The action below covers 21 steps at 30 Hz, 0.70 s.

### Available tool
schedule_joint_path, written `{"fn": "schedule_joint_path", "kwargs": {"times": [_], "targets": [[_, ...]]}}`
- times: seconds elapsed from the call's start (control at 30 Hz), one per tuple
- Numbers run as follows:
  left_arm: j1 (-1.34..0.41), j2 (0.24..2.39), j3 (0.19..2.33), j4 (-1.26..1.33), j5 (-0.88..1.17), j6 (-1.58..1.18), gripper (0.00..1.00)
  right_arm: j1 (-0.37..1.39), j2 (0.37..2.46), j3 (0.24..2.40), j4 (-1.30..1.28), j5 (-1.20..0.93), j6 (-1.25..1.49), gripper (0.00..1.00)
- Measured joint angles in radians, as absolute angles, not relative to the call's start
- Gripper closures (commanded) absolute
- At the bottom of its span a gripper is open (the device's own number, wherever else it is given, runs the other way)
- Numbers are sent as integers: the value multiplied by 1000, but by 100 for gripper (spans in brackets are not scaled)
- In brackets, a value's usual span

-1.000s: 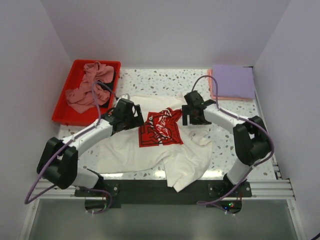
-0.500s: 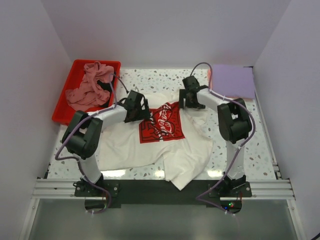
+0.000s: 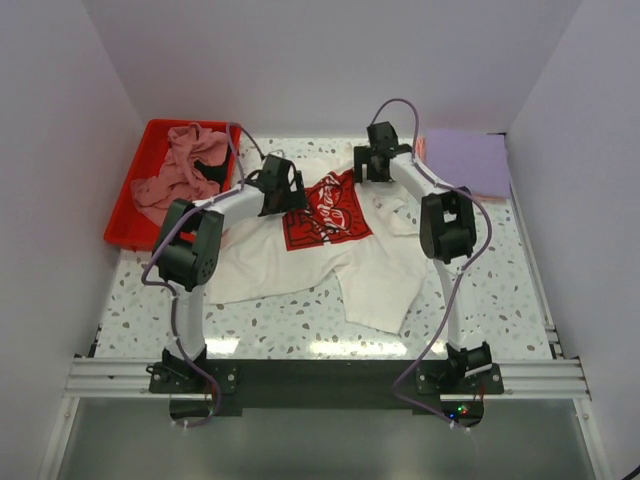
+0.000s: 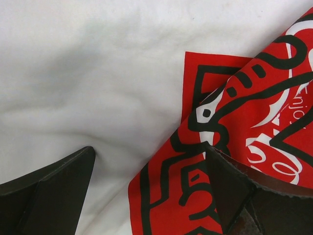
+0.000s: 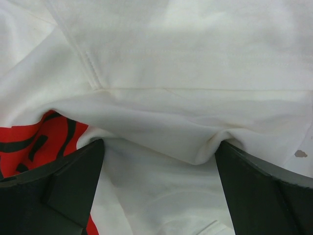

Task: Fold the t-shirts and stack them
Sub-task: Flatten the tshirt out

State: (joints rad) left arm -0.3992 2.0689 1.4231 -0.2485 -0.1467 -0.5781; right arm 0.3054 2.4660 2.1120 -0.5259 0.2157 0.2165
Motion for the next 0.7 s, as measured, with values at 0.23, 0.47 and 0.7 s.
{"fn": "schedule_joint_path", "kwargs": {"times": [0.23,0.47,0.7], "targets": [[-401,2026,1400,-279,-104,-567,0,306,2421,2078,-566,162,169,1],[-458,1732,1244,-299,-112,-567,0,311,1946,1643,-524,136,226,1],[-527,1394,938,-255,-117,-636,0,312,1462,1193,-467,112,387,1]]}}
